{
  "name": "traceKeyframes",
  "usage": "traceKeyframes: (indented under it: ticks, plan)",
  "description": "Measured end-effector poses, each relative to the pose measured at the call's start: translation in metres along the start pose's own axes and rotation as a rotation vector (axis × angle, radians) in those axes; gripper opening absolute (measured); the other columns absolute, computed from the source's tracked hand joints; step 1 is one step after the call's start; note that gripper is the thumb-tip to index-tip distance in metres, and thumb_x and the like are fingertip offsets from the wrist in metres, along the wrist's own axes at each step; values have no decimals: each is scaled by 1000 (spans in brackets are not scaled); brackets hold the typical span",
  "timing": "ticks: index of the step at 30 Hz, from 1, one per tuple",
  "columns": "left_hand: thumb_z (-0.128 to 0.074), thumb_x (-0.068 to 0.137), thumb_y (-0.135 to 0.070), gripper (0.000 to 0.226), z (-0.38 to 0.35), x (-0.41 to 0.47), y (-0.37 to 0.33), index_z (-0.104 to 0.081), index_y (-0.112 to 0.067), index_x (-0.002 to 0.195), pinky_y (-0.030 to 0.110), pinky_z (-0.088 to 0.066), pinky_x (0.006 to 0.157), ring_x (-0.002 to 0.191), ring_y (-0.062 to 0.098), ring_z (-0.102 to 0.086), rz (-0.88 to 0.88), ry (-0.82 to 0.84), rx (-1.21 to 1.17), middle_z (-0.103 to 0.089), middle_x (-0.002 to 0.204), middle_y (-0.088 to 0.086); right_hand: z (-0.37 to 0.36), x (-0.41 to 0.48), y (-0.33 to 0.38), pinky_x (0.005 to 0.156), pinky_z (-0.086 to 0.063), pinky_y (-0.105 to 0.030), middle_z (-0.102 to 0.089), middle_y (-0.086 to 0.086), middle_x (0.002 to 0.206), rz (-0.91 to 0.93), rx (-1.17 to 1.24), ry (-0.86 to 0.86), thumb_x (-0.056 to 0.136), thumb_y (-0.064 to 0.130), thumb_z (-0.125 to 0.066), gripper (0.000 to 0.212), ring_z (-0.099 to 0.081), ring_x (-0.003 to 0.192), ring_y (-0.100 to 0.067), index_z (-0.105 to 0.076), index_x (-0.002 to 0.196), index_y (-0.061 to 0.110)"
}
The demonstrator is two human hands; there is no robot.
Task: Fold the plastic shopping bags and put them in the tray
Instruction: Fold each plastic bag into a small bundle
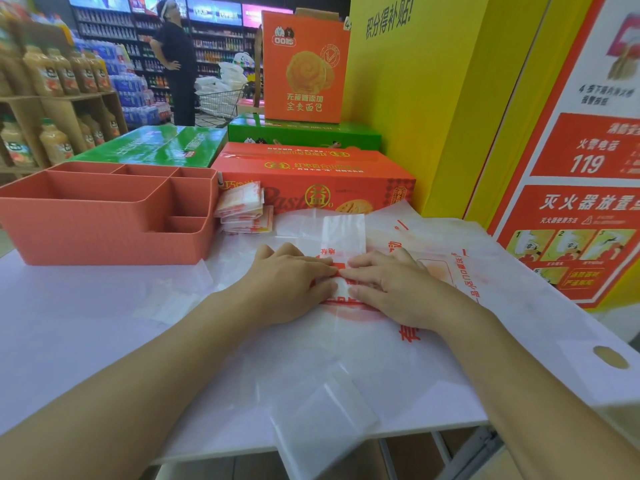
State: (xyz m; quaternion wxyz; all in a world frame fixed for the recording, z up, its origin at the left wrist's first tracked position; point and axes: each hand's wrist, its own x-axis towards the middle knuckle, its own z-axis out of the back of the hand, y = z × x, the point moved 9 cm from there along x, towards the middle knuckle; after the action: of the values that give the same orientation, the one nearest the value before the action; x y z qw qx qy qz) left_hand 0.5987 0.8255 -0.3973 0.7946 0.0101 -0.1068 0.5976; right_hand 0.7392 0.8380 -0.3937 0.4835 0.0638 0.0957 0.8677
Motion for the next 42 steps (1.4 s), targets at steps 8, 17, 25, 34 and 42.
traceKeyframes:
  ticks: [8, 17, 25, 34, 42]
  plan:
    - [-51, 89, -69, 62, 1, -11, 6, -39, -45, 144, 35, -18, 100, 129, 8, -28, -33, 52, -156, -56, 127, -24, 6, -9, -10, 115, -30, -36, -43, 32, 146, 9, 184, -26, 86, 50, -71, 56, -28, 130, -5, -52, 139, 49]
    - [-62, 88, -59, 55, 13, -12, 4, -48, -40, 137, 31, -17, 99, 126, 6, -32, -48, -26, -241, -56, 122, -20, 19, -9, -11, 68, -38, -9, -59, 24, 85, 29, 330, -191, 94, 25, -62, 27, -55, 85, 6, -69, 115, 40]
    - [-46, 92, -56, 29, 20, -7, 14, -63, -32, 96, 46, -42, 95, 97, 8, -55, -24, -133, -403, -65, 93, -19, 22, -9, -12, 65, -46, -22, -72, 16, 79, 13, 492, -232, 98, 30, -63, 9, -65, 72, -1, -72, 99, 32]
    - [-60, 97, -39, 14, 17, -7, 24, -53, -28, 100, 24, -43, 65, 72, -3, -59, 114, -162, -563, -69, 76, -16, 21, -8, -18, 64, -52, -30, -75, 8, 80, -63, 538, -277, 96, 31, -68, 10, -70, 75, -4, -62, 105, 31]
    - [-59, 95, -48, 39, 13, -5, 24, -47, -24, 123, 39, -42, 91, 90, 12, -60, 194, -152, -397, -65, 87, -18, 16, -5, -17, 65, -43, -22, -61, 15, 81, -151, 350, -241, 92, 38, -72, 47, -59, 81, 4, -44, 128, 31]
